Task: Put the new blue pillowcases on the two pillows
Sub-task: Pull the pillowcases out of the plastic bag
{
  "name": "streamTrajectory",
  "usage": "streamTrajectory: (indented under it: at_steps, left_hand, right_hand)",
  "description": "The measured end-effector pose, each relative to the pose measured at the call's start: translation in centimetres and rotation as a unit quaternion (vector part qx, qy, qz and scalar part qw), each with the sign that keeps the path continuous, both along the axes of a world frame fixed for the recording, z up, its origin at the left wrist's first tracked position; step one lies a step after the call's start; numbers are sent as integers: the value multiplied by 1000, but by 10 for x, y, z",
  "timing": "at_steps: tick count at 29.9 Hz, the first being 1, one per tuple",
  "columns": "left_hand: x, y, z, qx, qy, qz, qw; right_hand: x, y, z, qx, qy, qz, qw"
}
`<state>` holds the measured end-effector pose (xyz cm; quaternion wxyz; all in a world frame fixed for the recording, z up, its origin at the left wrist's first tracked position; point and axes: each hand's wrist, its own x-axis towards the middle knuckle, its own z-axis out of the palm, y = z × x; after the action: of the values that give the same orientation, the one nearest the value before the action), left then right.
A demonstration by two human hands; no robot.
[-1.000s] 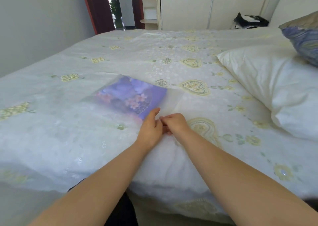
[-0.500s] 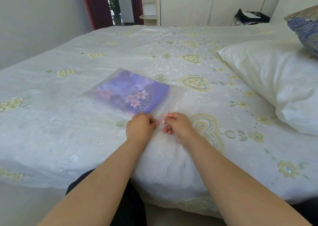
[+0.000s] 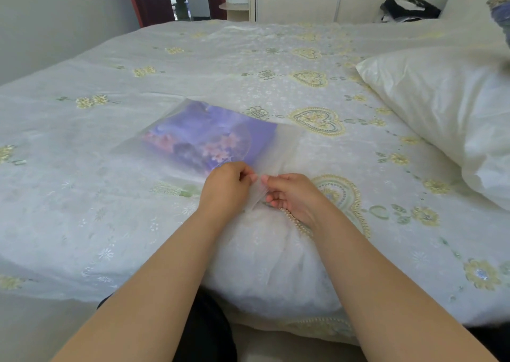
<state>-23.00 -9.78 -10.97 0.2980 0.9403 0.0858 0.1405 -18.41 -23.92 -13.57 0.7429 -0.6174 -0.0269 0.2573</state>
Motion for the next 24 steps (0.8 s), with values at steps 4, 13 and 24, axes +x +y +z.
streamTrajectory:
  at_steps: [4,13,24]
  left_hand:
    - [6,1,3,73,7,-28,997]
    - [14,-1,16,-36,119,-57,991]
    - [4,14,26,-114,-218,108,963]
  right_hand:
    - [0,6,-1,-38,-14,-36,999]
    - [-2,-2,-4,20,-38,-19,999]
    - [-1,14,-3,-96,-39,-160,982]
